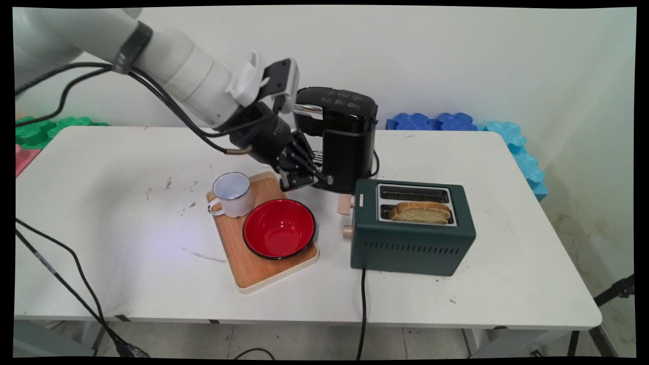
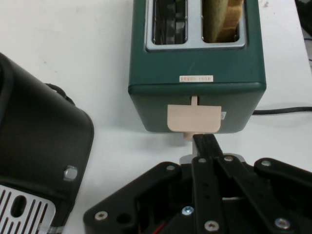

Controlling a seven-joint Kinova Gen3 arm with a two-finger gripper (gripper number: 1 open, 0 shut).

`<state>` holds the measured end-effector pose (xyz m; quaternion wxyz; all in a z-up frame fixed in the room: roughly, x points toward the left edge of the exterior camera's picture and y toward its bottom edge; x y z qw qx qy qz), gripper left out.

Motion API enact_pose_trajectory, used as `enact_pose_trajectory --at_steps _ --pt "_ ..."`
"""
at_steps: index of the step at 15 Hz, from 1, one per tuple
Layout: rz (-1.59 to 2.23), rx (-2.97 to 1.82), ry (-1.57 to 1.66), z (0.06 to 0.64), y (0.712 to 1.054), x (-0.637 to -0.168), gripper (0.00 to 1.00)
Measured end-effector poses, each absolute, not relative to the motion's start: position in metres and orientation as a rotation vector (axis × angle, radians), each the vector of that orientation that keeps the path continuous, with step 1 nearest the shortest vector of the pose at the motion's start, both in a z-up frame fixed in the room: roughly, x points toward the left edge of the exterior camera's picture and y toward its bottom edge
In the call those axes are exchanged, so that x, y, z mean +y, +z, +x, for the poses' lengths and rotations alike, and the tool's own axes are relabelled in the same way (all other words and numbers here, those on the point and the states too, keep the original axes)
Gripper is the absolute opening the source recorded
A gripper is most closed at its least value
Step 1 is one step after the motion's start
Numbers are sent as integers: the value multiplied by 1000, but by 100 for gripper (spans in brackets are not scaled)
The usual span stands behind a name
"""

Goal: Press the toaster switch

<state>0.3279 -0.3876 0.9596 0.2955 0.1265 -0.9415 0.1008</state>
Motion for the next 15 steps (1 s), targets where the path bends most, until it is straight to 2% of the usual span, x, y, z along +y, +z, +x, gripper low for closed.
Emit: enact_pose_trajectory --at_steps 15 --pt "341 -2525 255 301 923 -399 0"
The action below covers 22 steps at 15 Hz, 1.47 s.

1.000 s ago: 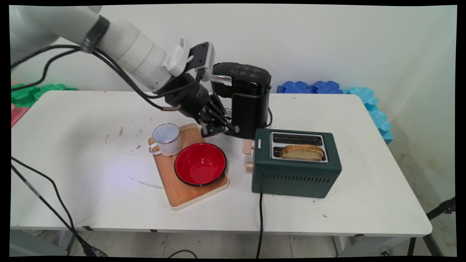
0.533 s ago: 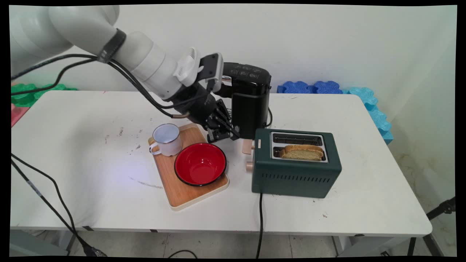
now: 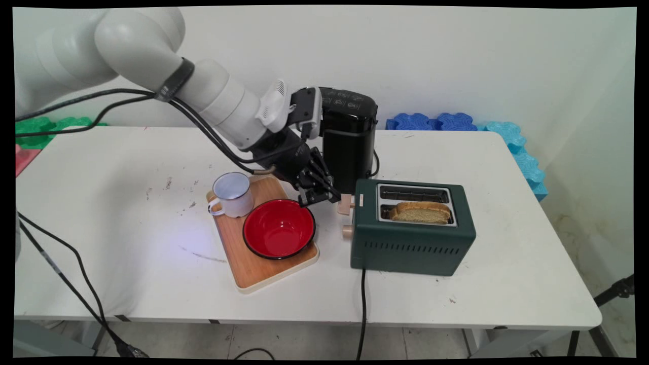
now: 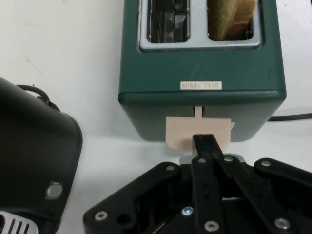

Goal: Press the toaster switch

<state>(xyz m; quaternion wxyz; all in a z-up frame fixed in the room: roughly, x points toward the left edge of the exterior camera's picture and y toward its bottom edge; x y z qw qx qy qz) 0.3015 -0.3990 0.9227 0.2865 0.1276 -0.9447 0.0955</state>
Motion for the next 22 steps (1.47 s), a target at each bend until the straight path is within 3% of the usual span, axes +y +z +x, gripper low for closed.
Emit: enact_pose_trajectory --at_steps 22 --pt "390 -2519 221 288 883 -406 0"
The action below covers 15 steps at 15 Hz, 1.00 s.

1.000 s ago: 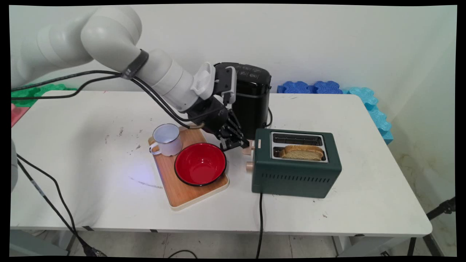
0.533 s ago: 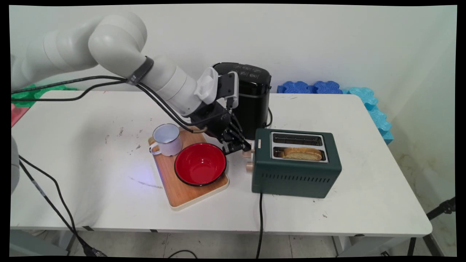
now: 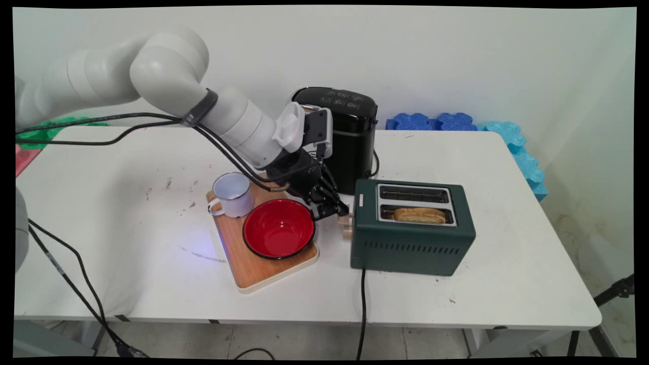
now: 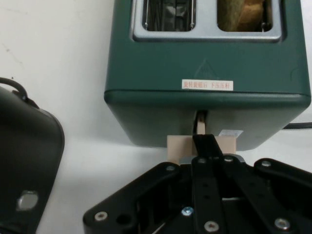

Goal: Press the toaster switch

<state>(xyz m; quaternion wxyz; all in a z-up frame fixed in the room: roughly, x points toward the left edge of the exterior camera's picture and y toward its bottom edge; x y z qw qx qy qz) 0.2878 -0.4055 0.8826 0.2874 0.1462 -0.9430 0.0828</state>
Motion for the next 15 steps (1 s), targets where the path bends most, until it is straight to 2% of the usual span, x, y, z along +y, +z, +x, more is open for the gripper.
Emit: enact_pose_trajectory --at_steps 15 --pt "405 -2530 209 294 866 -405 0"
